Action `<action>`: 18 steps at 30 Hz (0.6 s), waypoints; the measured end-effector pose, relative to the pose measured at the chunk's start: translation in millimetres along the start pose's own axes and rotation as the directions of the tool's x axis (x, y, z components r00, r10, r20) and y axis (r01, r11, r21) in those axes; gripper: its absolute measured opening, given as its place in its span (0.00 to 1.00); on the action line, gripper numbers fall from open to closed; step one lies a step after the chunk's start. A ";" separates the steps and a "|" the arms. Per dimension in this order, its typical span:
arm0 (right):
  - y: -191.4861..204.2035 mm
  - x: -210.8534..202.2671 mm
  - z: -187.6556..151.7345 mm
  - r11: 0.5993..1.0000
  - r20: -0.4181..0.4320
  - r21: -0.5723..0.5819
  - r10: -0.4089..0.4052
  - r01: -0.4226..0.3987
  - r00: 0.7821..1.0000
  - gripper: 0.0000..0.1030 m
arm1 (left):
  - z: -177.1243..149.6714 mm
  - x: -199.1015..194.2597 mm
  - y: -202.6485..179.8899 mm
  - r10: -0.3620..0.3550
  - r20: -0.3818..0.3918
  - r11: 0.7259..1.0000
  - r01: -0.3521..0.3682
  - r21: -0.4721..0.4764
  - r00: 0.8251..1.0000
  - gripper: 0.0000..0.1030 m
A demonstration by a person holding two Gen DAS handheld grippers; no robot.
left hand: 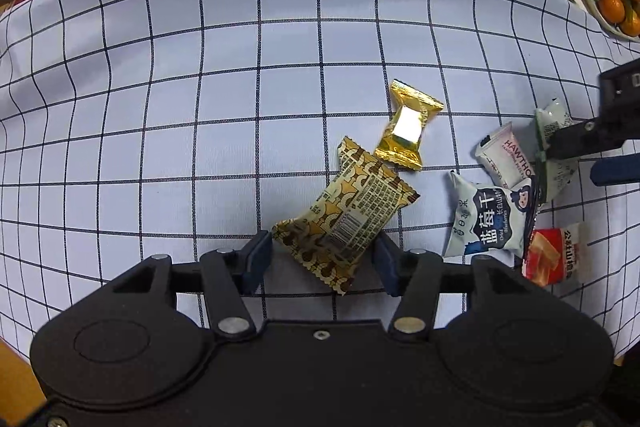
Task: Organize snacks
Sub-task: 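Close the right tool on the green-and-white packet while the left tool grasps the gold-patterned bar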
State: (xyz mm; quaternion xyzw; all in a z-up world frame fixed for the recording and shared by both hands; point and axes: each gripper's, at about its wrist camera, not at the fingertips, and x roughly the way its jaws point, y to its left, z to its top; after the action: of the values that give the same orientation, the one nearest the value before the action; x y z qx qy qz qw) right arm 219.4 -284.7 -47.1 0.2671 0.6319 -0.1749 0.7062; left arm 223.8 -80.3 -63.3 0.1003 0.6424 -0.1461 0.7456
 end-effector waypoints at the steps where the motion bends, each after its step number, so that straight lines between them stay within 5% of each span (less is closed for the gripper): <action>1: -5.5 -1.4 2.3 1.000 -0.005 0.019 0.008 -0.008 1.000 0.45 | 0.7 0.3 0.7 -0.004 -0.001 1.000 0.004 -0.005 1.000 0.58; 5: -31.5 -10.5 11.1 0.995 0.018 0.097 -0.023 0.021 1.000 0.44 | 3.0 -0.7 10.2 -0.012 -0.005 1.000 0.012 -0.014 1.000 0.58; 11: -57.7 -19.1 16.2 0.955 0.106 0.189 -0.249 0.227 0.963 0.42 | 7.6 1.2 8.9 0.001 -0.012 1.000 -0.001 -0.011 1.000 0.58; 14: -51.0 -29.0 9.4 0.981 0.153 0.154 -0.142 0.118 0.978 0.42 | 10.5 2.0 2.6 0.007 -0.019 1.000 -0.007 -0.017 1.000 0.58; 18: -34.7 -24.3 9.1 0.990 0.093 0.137 0.033 -0.045 0.995 0.41 | 13.4 2.1 1.7 0.002 -0.023 0.999 -0.003 -0.041 1.000 0.57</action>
State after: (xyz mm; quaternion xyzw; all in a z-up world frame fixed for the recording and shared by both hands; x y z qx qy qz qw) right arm 203.0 -320.1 -28.0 0.3197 0.5803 -0.2166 0.7170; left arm 237.1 -83.4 -63.3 0.0875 0.6536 -0.1307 0.7404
